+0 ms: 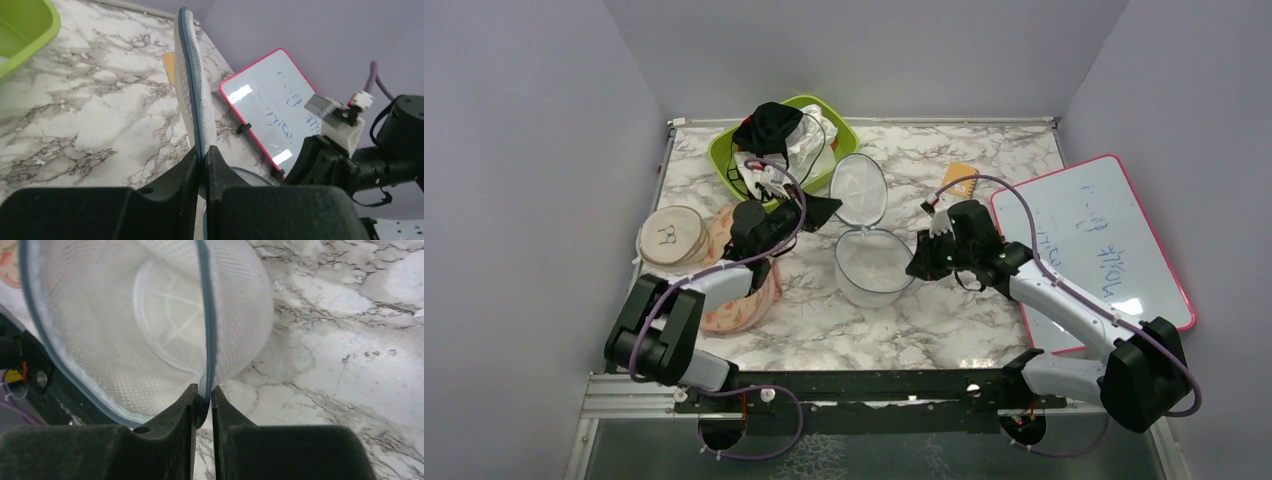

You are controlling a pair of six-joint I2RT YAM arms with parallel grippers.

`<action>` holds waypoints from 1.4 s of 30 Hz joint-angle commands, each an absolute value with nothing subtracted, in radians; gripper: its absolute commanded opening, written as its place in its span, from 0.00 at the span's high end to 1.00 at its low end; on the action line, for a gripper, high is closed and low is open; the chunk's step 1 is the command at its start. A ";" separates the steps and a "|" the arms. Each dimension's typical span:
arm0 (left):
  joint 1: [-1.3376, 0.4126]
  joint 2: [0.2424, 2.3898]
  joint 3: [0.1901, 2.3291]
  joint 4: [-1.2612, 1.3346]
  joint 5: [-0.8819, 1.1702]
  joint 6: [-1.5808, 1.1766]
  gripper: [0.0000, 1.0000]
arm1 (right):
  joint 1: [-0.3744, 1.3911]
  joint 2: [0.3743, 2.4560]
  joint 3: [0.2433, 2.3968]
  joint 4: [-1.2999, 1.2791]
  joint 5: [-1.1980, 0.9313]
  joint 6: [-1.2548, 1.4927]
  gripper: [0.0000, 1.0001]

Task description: Unzip the laundry bag and remove the bra

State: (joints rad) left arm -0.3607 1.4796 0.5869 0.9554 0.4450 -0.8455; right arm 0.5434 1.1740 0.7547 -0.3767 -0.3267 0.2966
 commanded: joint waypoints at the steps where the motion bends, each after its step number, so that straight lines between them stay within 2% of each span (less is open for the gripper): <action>1: -0.382 1.368 0.506 0.999 0.476 -0.566 0.99 | 0.546 1.206 0.806 -0.409 -0.185 0.329 0.86; 12: -0.509 1.175 0.436 1.031 0.497 -0.136 1.00 | 0.503 1.342 0.968 -0.488 -0.208 0.223 0.85; 23: -0.521 1.175 0.441 0.993 0.698 0.122 1.00 | 0.413 1.428 1.113 -0.592 -0.319 0.155 0.80; 30: -0.559 1.123 0.381 0.949 0.624 0.314 1.00 | 0.412 1.297 1.106 -0.609 -0.277 0.154 0.72; 35: -0.636 1.104 0.405 0.704 0.599 0.530 1.00 | 0.413 1.217 1.108 -0.637 -0.203 0.153 0.52; 42: -0.668 1.089 0.431 0.524 0.567 0.647 1.00 | 0.413 1.156 1.096 -0.647 -0.195 0.152 0.45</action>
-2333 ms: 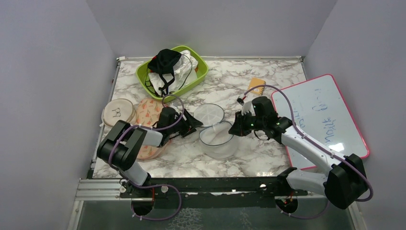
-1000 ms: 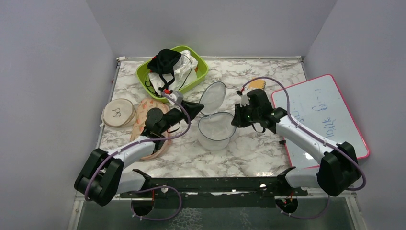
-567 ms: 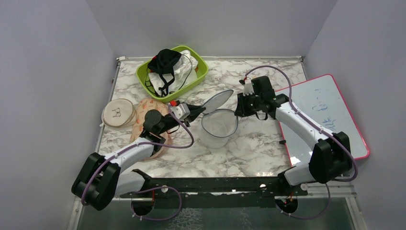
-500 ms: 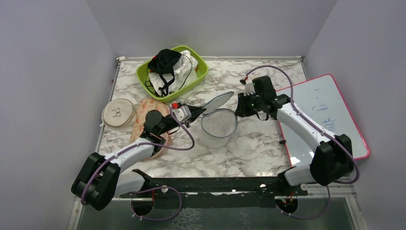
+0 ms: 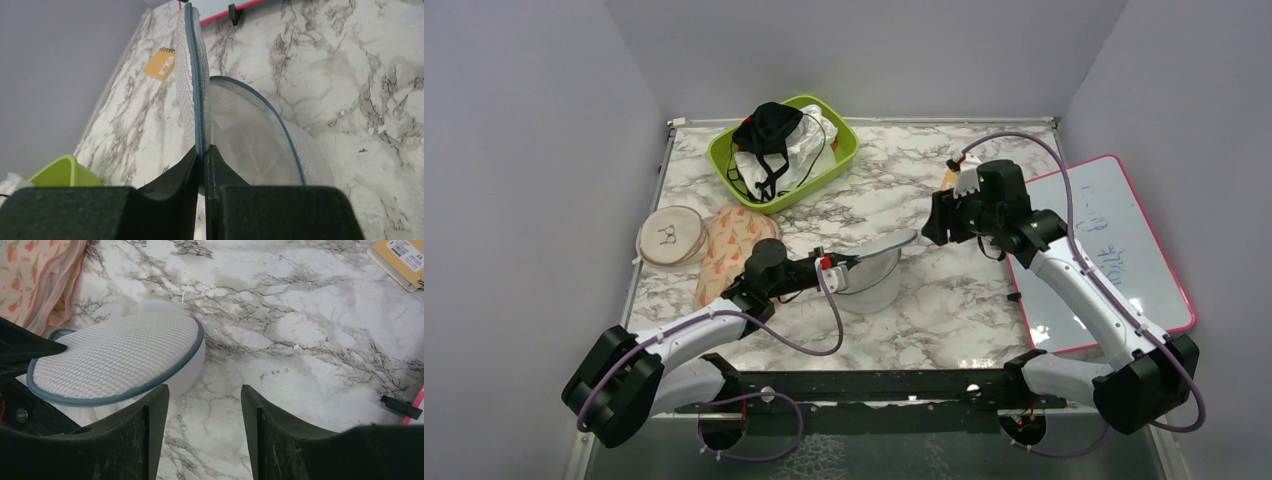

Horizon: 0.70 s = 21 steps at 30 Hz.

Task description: Unzip the laundry bag and remove the bra

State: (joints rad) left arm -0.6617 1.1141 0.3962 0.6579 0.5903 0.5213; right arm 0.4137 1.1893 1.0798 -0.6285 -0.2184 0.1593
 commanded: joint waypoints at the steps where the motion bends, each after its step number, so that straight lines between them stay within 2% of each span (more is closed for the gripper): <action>1: -0.670 1.090 0.438 0.498 0.569 0.661 1.00 | 0.413 1.149 1.090 -0.642 -0.215 0.154 0.45; 8: -0.670 1.056 0.489 0.355 0.548 0.744 1.00 | 0.413 1.143 1.073 -0.591 -0.472 0.190 0.40; 12: -0.671 1.018 0.484 0.353 0.532 0.750 1.00 | 0.413 1.150 1.031 -0.493 -0.620 0.306 0.27; 16: -0.670 0.996 0.486 0.357 0.535 0.746 1.00 | 0.410 1.177 1.013 -0.450 -0.548 0.530 0.15; 21: -0.670 1.000 0.487 0.357 0.537 0.745 1.00 | 0.407 1.147 0.923 -0.320 -0.466 0.822 0.14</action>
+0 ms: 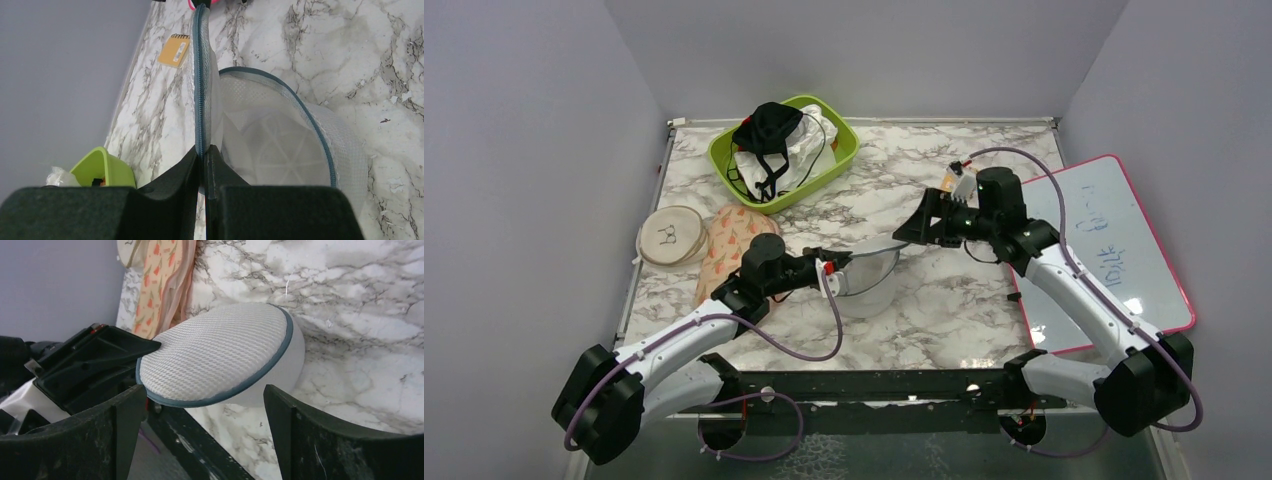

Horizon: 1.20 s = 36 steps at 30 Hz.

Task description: Unzip the laundry bag and remove the bra

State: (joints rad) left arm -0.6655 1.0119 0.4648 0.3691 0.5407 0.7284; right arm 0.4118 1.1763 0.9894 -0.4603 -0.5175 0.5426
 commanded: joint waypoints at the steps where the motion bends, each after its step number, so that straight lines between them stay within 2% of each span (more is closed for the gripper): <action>1: -0.670 1.001 0.486 0.357 0.536 0.746 1.00 | 0.408 1.132 0.896 -0.301 -0.432 0.878 0.15; 6: -0.671 1.004 0.489 0.359 0.526 0.756 1.00 | 0.408 1.103 0.827 -0.323 -0.315 1.058 0.19; 11: -0.670 1.023 0.501 0.361 0.542 0.749 1.00 | 0.409 1.135 0.740 -0.137 -0.450 1.195 0.27; 14: -0.670 1.026 0.501 0.362 0.559 0.737 1.00 | 0.413 1.153 0.688 -0.020 -0.529 1.297 0.38; 21: -0.670 1.010 0.498 0.362 0.544 0.727 1.00 | 0.426 1.099 0.639 0.042 -0.498 1.383 0.77; 27: -0.670 0.998 0.497 0.362 0.535 0.715 1.00 | 0.428 1.143 0.630 0.136 -0.550 1.397 0.93; 29: -0.670 0.991 0.499 0.363 0.535 0.706 0.94 | 0.428 1.149 0.633 0.156 -0.550 1.382 0.99; 34: -0.670 0.985 0.529 0.334 0.540 0.671 0.66 | 0.428 1.143 0.633 0.168 -0.531 1.279 0.99; 36: -0.668 0.984 0.552 0.304 0.539 0.658 0.49 | 0.428 1.144 0.630 0.168 -0.525 1.214 0.99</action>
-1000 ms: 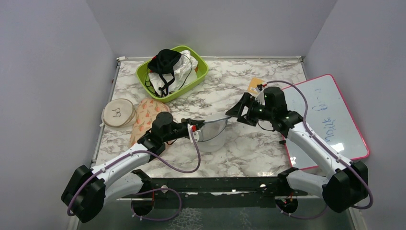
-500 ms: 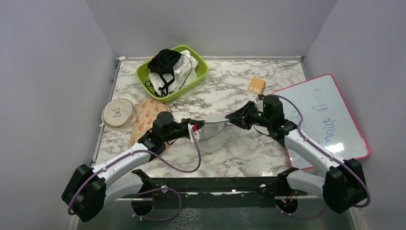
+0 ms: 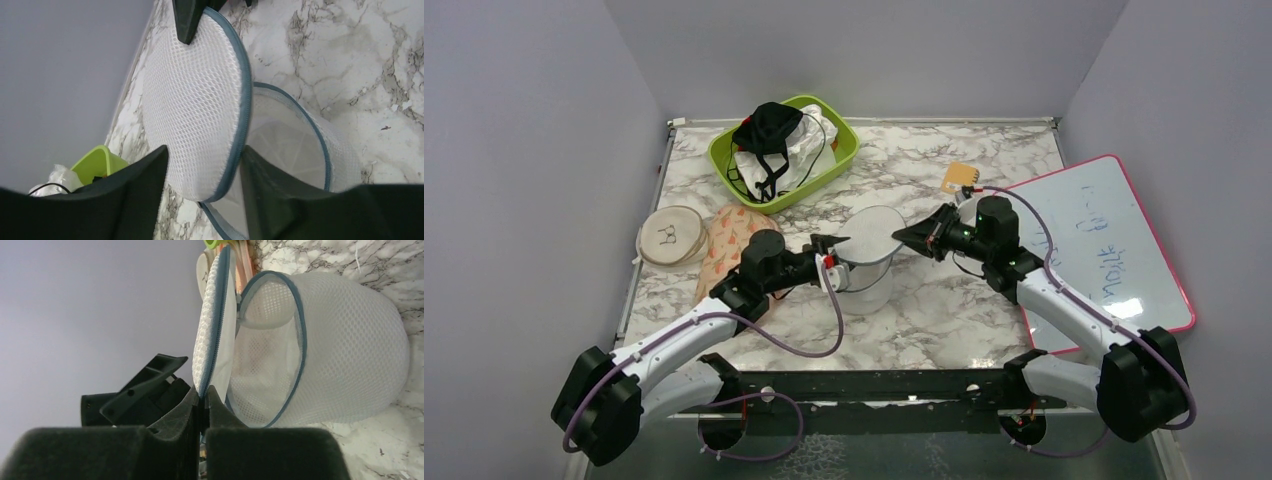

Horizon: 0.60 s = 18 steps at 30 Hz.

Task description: Unzip the laundry bag and remove the bra

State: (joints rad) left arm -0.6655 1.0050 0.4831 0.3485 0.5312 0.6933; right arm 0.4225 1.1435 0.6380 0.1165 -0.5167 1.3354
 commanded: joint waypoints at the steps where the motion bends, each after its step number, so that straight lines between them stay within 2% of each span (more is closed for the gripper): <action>1: -0.667 0.985 0.564 0.291 0.539 0.648 0.41 | 0.428 1.146 0.630 0.158 -0.519 1.182 0.99; 3: -0.656 0.984 0.580 0.285 0.563 0.619 0.30 | 0.427 1.151 0.623 0.157 -0.517 1.118 0.99; 5: -0.633 0.985 0.586 0.304 0.606 0.563 0.09 | 0.426 1.158 0.631 0.144 -0.523 1.052 0.99; 6: -0.620 0.991 0.600 0.307 0.634 0.528 0.02 | 0.426 1.164 0.639 0.133 -0.532 1.003 0.99; 13: -0.458 1.048 0.671 0.415 0.837 0.268 0.01 | 0.426 1.188 0.754 -0.005 -0.605 0.730 0.99; 18: -0.385 1.064 0.685 0.489 0.780 0.133 0.01 | 0.426 1.222 0.859 -0.153 -0.683 0.566 0.99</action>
